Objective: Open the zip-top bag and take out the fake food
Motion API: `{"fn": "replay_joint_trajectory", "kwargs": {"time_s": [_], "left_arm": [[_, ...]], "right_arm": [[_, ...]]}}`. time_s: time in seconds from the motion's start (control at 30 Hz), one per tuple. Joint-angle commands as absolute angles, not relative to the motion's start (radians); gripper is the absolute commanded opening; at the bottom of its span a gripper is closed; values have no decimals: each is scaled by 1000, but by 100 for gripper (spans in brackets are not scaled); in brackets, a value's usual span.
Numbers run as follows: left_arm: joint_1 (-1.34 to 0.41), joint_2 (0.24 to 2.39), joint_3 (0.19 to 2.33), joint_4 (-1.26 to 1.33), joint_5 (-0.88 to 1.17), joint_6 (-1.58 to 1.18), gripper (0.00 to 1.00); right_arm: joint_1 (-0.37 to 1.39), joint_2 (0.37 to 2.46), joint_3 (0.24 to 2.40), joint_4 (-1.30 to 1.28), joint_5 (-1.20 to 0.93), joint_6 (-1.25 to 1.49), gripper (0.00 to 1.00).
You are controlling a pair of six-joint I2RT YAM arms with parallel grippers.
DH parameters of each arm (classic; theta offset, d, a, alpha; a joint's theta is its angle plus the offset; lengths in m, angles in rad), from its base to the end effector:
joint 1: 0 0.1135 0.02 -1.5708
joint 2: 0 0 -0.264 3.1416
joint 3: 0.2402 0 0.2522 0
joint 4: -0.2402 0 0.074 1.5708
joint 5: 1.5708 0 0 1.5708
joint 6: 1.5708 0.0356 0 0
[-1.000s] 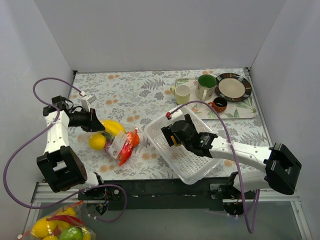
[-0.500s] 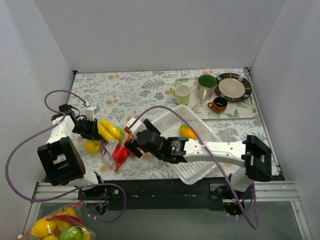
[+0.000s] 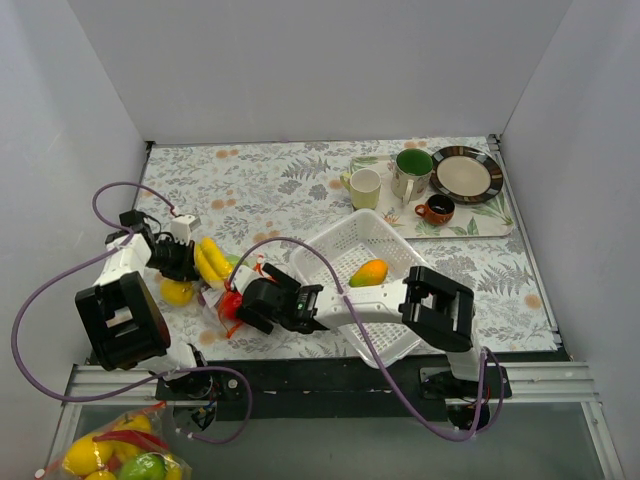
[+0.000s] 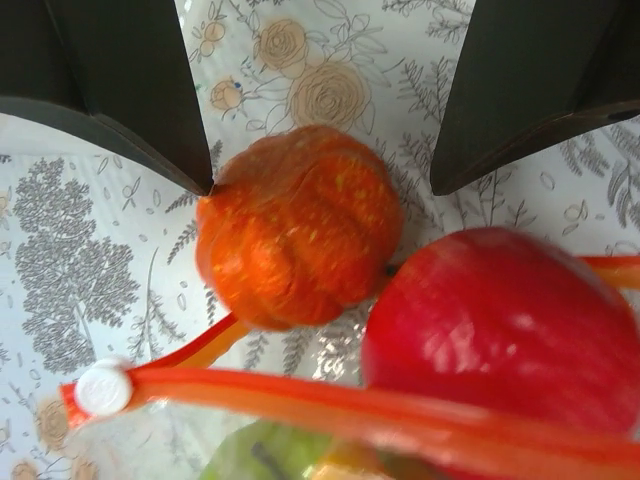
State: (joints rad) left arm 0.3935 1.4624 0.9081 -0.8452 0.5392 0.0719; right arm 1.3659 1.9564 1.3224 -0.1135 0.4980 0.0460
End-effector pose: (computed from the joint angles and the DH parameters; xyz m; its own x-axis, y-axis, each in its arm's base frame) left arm 0.2371 0.0786 0.1950 -0.9255 -0.3175 -0.2064 -0.1822 0.8511 -0.4924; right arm 0.1040 0.4170 0.1898 -0.1745 -0.6409 -0.7476 -0.7817 0.5518 -0.2907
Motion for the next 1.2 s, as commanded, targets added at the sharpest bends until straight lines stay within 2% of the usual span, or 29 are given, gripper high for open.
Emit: {"fn": "replay_joint_trajectory", "kwargs": {"time_s": [0.0, 0.3, 0.5, 0.6, 0.63, 0.73, 0.97, 1.17], "left_arm": [[391, 1431, 873, -841, 517, 123, 0], [393, 1401, 856, -847, 497, 164, 0], [391, 1397, 859, -847, 505, 163, 0], [391, 1391, 856, -844, 511, 156, 0], [393, 1388, 853, -841, 509, 153, 0], [393, 1384, 844, -841, 508, 149, 0], [391, 1365, 853, -862, 503, 141, 0], [393, 1355, 877, -885, 518, 137, 0]], "right_arm": [[1324, 1997, 1410, -98, 541, 23, 99], [1290, 2057, 1445, -123, 473, 28, 97], [1290, 2016, 1387, -115, 437, 57, 76], [1292, 1985, 1390, -124, 442, 32, 62], [1290, 1974, 1394, -123, 446, 20, 53], [1290, 1930, 1443, -127, 460, -38, 44], [1270, 1781, 1487, -150, 535, -95, 44], [1166, 1536, 1185, -106, 560, -8, 44]]}}
